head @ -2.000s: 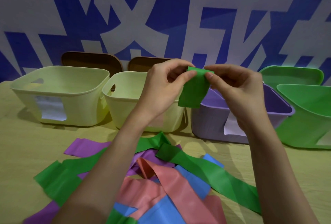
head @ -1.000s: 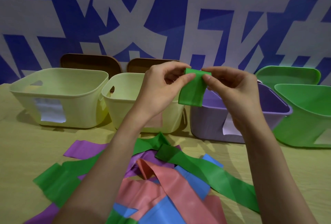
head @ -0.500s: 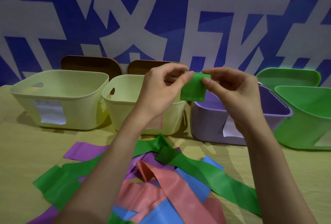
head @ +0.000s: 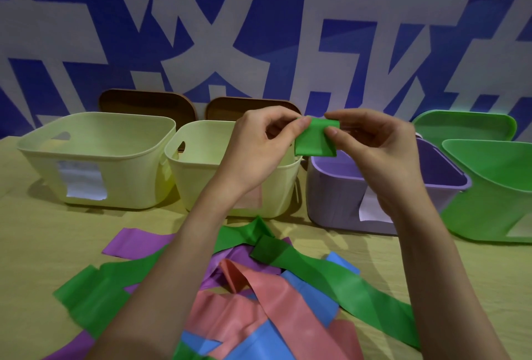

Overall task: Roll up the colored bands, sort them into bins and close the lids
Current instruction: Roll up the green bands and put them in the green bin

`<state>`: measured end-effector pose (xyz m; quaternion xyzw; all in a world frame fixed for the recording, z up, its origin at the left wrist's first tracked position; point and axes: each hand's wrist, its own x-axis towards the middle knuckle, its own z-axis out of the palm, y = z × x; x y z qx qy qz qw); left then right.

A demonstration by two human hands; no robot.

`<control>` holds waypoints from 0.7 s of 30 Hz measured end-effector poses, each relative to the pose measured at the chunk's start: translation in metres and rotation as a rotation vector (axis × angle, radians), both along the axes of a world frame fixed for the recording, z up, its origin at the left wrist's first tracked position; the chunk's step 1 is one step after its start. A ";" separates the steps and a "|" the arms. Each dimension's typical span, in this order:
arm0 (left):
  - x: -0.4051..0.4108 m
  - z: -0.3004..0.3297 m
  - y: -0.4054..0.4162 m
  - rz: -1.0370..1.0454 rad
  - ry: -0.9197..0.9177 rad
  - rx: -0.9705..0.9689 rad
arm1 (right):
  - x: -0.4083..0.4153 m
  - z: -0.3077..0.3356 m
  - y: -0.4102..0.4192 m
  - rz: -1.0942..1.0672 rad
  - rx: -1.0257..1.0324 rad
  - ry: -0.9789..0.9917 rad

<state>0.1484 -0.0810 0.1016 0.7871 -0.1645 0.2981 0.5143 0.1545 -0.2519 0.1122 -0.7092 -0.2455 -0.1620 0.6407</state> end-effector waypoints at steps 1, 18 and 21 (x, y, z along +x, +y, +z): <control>-0.001 0.000 0.000 -0.002 0.005 0.009 | 0.000 0.000 0.000 -0.006 0.008 0.012; -0.017 0.003 -0.017 -0.100 0.082 0.048 | -0.024 -0.007 -0.026 -0.005 -0.009 0.020; -0.025 0.014 -0.020 -0.154 0.163 0.193 | -0.031 -0.005 -0.037 -0.026 -0.044 0.023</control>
